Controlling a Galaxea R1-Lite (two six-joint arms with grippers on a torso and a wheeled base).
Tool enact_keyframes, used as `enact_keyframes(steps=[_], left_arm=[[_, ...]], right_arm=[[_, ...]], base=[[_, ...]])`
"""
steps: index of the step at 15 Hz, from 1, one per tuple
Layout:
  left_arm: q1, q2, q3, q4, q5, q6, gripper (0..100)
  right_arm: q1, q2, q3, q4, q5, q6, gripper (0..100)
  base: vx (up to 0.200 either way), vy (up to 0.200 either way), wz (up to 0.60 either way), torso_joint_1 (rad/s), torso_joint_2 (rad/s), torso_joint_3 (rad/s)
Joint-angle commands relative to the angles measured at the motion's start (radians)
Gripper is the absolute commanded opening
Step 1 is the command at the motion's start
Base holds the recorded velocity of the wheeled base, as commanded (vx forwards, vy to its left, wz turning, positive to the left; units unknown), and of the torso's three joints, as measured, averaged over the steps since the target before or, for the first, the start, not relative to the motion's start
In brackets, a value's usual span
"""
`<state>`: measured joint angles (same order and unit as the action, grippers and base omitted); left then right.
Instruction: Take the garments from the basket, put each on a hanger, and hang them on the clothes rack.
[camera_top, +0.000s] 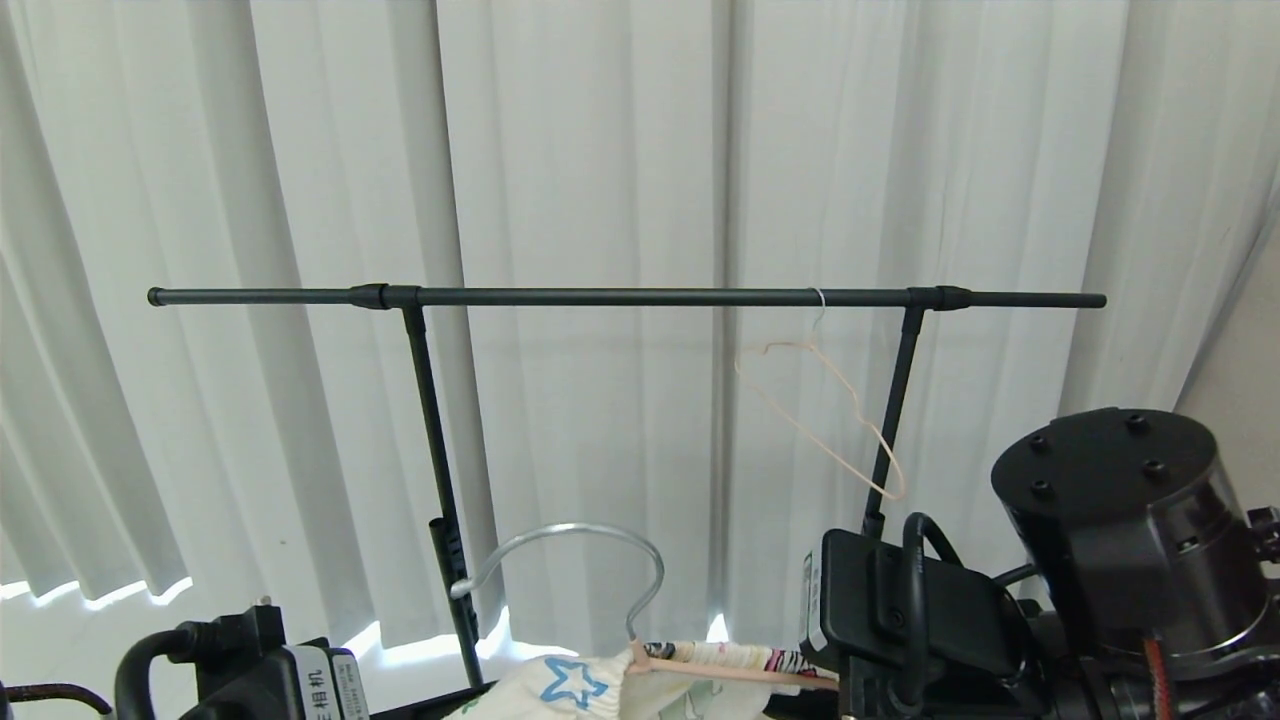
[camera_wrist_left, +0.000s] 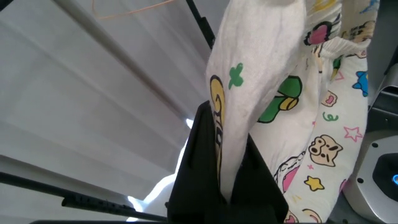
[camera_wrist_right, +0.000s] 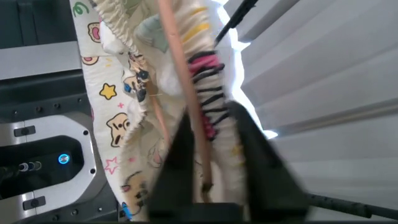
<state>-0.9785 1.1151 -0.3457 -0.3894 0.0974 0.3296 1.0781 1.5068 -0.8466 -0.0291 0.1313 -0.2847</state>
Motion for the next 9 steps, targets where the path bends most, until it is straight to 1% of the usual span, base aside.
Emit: enact_keyframes(steps=[1, 4, 5, 7, 9], left_arm=[[0.000, 0.000, 0.001, 0.000, 0.001, 0.000, 0], [0.000, -0.001, 0.001, 0.000, 0.001, 0.000, 0], [0.000, 0.000, -0.001, 0.000, 0.001, 0.000, 100], [0.000, 0.000, -0.001, 0.000, 0.001, -0.001, 100], [0.001, -0.014, 0.002, 0.000, 0.002, -0.009, 100]], right_arm=[[0.000, 0.000, 0.000, -0.002, -0.013, -0.001, 0], [0.000, 0.000, 0.000, -0.012, -0.041, 0.001, 0], [0.000, -0.004, 0.001, -0.017, -0.041, -0.001, 0], [-0.004, -0.007, 0.003, -0.021, -0.042, -0.001, 0], [-0.037, -0.039, 0.014, -0.021, -0.062, -0.005, 0]], base=[[0.000, 0.000, 0.00, 0.000, 0.00, 0.000], [0.000, 0.000, 0.00, 0.000, 0.00, 0.000], [0.000, 0.000, 0.00, 0.000, 0.00, 0.000], [0.000, 0.000, 0.00, 0.000, 0.00, 0.000], [0.000, 0.000, 0.00, 0.000, 0.00, 0.000]])
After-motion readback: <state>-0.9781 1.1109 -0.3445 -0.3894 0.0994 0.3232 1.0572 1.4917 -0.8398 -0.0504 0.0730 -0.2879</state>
